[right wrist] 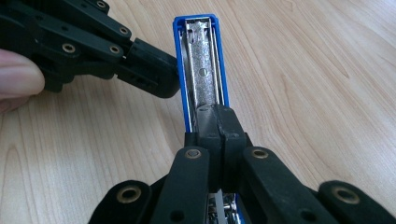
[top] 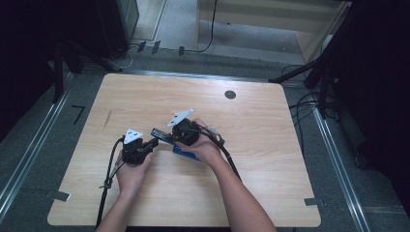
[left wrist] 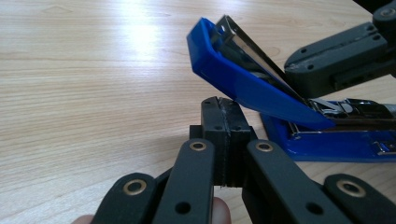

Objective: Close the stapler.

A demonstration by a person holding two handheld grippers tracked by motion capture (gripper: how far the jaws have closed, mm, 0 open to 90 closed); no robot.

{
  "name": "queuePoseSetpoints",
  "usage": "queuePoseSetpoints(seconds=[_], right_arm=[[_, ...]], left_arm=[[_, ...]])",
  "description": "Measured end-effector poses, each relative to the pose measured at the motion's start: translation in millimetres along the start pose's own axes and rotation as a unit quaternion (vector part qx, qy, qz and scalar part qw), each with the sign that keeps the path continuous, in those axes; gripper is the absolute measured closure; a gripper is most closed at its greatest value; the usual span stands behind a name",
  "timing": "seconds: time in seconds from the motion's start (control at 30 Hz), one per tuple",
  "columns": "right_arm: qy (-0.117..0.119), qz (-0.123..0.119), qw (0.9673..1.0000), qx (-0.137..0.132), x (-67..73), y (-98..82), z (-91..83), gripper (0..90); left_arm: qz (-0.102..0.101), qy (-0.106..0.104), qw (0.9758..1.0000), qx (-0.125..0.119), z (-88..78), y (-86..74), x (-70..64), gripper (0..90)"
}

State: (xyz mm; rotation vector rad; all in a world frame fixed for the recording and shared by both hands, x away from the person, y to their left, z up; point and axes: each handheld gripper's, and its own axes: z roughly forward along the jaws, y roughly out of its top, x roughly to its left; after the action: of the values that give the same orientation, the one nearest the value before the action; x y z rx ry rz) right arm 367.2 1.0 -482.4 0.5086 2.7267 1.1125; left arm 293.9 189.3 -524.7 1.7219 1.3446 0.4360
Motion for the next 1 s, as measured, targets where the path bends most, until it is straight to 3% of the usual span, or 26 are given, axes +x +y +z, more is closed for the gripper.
queuePoseSetpoints(seconds=[0.43, 0.8, 1.0], right_arm=[[0.002, 0.003, 1.0, -0.009, -1.4, -1.4, -5.3, 90.0], [0.006, 0.009, 0.9998, -0.015, -2.5, -3.5, -9.7, 90.0], [0.008, 0.011, 0.9997, -0.018, -2.8, -4.5, -11.6, 90.0]], left_arm=[[0.017, -0.02, 0.9997, -0.002, -0.8, -4.8, -13.2, 90.0], [0.038, -0.053, 0.9979, 0.003, 4.6, -16.8, -43.1, 90.0], [0.062, -0.064, 0.996, 0.011, 10.6, -18.4, -57.9, 90.0]])
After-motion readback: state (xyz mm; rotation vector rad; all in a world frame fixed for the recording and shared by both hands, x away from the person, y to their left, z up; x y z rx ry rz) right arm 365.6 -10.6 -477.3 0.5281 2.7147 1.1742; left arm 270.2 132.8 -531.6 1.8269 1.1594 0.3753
